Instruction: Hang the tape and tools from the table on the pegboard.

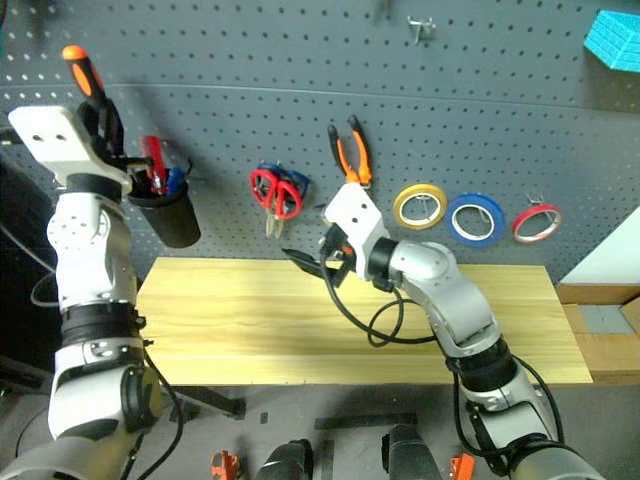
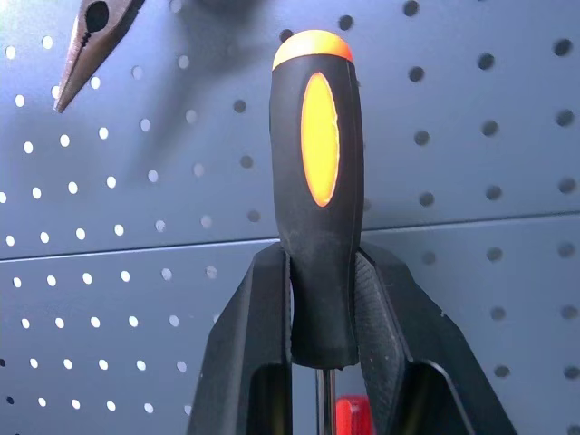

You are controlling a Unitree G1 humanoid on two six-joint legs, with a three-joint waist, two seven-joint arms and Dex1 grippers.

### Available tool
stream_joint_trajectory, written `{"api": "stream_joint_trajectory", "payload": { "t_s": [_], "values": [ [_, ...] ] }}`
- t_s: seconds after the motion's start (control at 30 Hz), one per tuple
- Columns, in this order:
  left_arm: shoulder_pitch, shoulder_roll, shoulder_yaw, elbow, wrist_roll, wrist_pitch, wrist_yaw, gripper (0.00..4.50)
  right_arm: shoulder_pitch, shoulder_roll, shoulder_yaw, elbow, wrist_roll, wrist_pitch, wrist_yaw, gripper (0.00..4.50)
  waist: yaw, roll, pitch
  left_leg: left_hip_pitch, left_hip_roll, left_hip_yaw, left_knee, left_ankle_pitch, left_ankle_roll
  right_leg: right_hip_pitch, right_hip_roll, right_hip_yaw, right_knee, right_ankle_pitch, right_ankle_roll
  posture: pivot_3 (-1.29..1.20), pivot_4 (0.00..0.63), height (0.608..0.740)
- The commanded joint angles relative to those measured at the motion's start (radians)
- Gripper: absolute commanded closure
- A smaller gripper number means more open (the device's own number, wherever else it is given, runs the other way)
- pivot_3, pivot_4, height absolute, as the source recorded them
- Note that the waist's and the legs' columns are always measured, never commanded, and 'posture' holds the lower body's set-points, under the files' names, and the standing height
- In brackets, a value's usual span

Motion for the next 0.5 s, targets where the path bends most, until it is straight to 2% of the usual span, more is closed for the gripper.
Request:
{"api": "stream_joint_trajectory", "payload": {
  "t_s": [0.03,0.13,0.23,0.43,0.5],
  "values": [
    [0.019,-0.007,-0.002,-0.078,-0.005,-0.022,0.02,2.61,-0.01,0.007,-0.025,-0.055,0.022,0.001,0.002,0.0,0.0,0.0,0.0,0.0,0.0,0.0,0.0,0.0,0.0,0.0,0.0,0.0,0.0,0.0,0.0,-0.11,0.1,0.74],
    [0.042,-0.019,0.003,-0.128,-0.003,0.029,0.06,1.7,-0.011,0.005,-0.025,-0.056,0.025,0.0,0.005,0.0,0.0,0.0,-0.001,0.0,0.0,-0.001,0.0,0.0,0.0,0.0,0.0,0.0,0.001,0.0,0.0,-0.11,0.1,0.74],
    [0.086,-0.045,-0.001,-0.244,-0.013,0.152,0.104,0.8,-0.006,-0.001,-0.028,-0.061,0.024,-0.001,0.004,0.0,-0.001,0.0,-0.007,0.001,0.0,0.0,0.001,0.0,0.0,0.0,0.0,0.0,0.001,0.0,0.0,-0.12,0.094,0.74],
    [0.206,-0.137,-0.075,-0.597,0.038,0.498,0.224,0.8,0.047,-0.033,-0.055,-0.084,0.013,-0.013,-0.011,0.0,0.001,-0.001,-0.012,0.002,0.0,0.0,0.002,0.0,0.0,0.002,0.0,0.001,0.002,0.0,0.0,-0.1,0.087,0.74],
    [0.275,-0.158,-0.098,-0.707,0.005,0.553,0.191,0.8,0.094,-0.072,-0.046,-0.075,-0.075,-0.128,-0.041,0.0,0.001,-0.002,-0.016,0.003,0.0,0.0,0.002,0.0,0.0,0.002,0.0,0.001,0.003,0.0,0.0,-0.08,0.083,0.74]
  ]
}}
